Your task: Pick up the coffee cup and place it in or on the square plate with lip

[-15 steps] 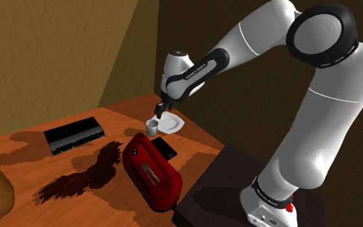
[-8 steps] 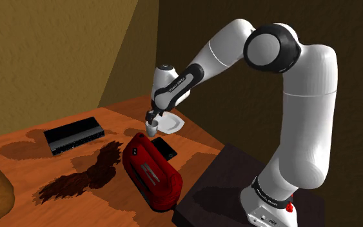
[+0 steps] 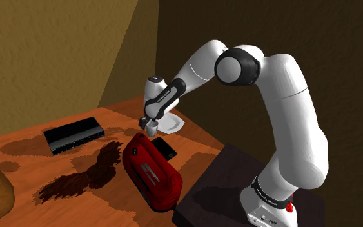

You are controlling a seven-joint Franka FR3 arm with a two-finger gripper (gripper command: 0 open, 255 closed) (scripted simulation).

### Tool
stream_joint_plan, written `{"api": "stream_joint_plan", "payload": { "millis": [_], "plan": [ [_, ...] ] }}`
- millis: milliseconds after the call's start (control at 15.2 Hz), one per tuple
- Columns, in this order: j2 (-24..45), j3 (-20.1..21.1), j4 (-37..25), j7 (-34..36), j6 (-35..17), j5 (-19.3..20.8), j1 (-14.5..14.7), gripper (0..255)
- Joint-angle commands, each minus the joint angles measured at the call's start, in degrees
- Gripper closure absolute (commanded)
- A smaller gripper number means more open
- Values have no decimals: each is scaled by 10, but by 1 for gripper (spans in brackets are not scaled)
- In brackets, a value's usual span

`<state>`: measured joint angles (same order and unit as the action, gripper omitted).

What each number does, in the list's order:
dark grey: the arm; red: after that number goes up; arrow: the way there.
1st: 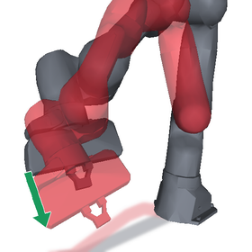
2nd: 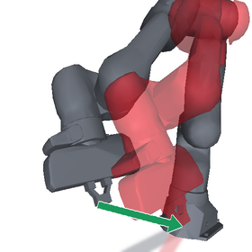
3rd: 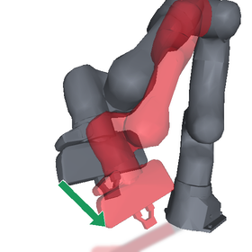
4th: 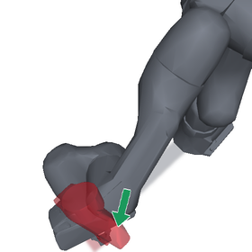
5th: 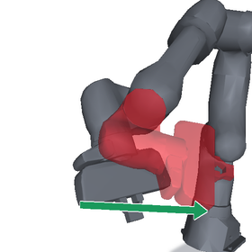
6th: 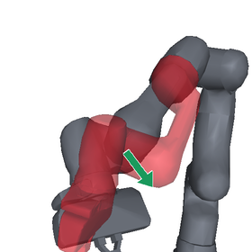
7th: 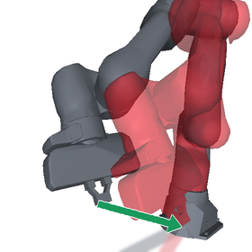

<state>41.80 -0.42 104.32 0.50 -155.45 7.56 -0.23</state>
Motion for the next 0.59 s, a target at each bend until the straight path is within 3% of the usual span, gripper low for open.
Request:
{"api": "stream_joint_plan", "payload": {
  "millis": [0, 528],
  "plan": [
    [18, -1, -12, 1, -6, 0, 0, 0],
    [54, -2, -35, 1, -19, 1, 0, 0]
  ]
}}
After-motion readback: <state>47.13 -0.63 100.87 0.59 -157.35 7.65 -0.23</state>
